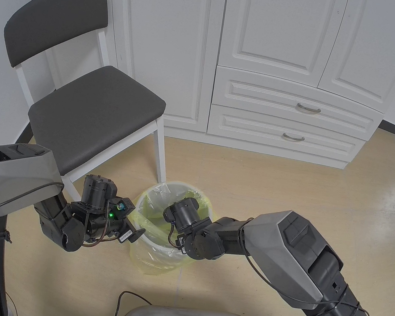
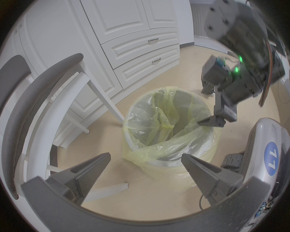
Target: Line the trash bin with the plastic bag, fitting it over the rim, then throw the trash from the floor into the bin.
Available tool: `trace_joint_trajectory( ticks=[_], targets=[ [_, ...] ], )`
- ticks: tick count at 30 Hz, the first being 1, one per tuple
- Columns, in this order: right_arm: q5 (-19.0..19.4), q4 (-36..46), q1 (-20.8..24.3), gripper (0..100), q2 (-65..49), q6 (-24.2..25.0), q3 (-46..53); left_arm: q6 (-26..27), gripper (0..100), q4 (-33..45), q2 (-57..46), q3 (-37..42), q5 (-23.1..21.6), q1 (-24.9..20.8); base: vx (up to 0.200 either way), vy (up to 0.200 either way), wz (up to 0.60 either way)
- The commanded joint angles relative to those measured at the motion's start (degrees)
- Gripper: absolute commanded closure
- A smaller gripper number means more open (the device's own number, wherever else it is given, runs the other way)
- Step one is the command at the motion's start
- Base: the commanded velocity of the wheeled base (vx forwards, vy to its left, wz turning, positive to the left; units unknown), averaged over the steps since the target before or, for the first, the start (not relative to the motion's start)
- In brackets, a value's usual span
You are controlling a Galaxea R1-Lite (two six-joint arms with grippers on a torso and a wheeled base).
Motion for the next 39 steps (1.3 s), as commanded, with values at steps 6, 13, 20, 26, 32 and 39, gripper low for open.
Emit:
trace_joint_trajectory(
  ticks=[6, 13, 20, 26, 32, 39],
  targets=[
    [-0.1, 0.5, 1.5, 0, 1.8, 0.2, -0.4, -0.1, 0, -0.2, -0.3, -0.1, 0.0, 0.1, 0.000, 0.000, 0.00],
    [0.1, 1.9, 4.8, 0, 1.2, 1.6, -0.4, -0.2, 0, -1.0, -0.2, 0.1, 0.0, 0.1, 0.000, 0.000, 0.00],
    [0.8, -0.9, 6.6, 0, 1.2, 1.6, -0.4, -0.2, 0, -2.0, 0.2, -0.1, 0.0, 0.1, 0.000, 0.000, 0.00],
    [0.8, -1.8, 6.0, 0, 1.3, 1.8, -0.4, -0.3, 0, -2.4, 0.8, -0.6, 0.5, 0.2, 0.000, 0.000, 0.00],
    [0.8, -1.2, 4.7, 0, 0.8, 3.4, -0.4, -0.4, 0, -5.2, 3.3, -1.7, 0.9, 0.1, 0.000, 0.000, 0.00],
    [0.6, -1.1, 3.9, 0, 0.5, 5.9, -0.4, -1.7, 0, -6.6, 6.3, -3.9, 1.7, -0.1, 0.000, 0.000, 0.00]
  ],
)
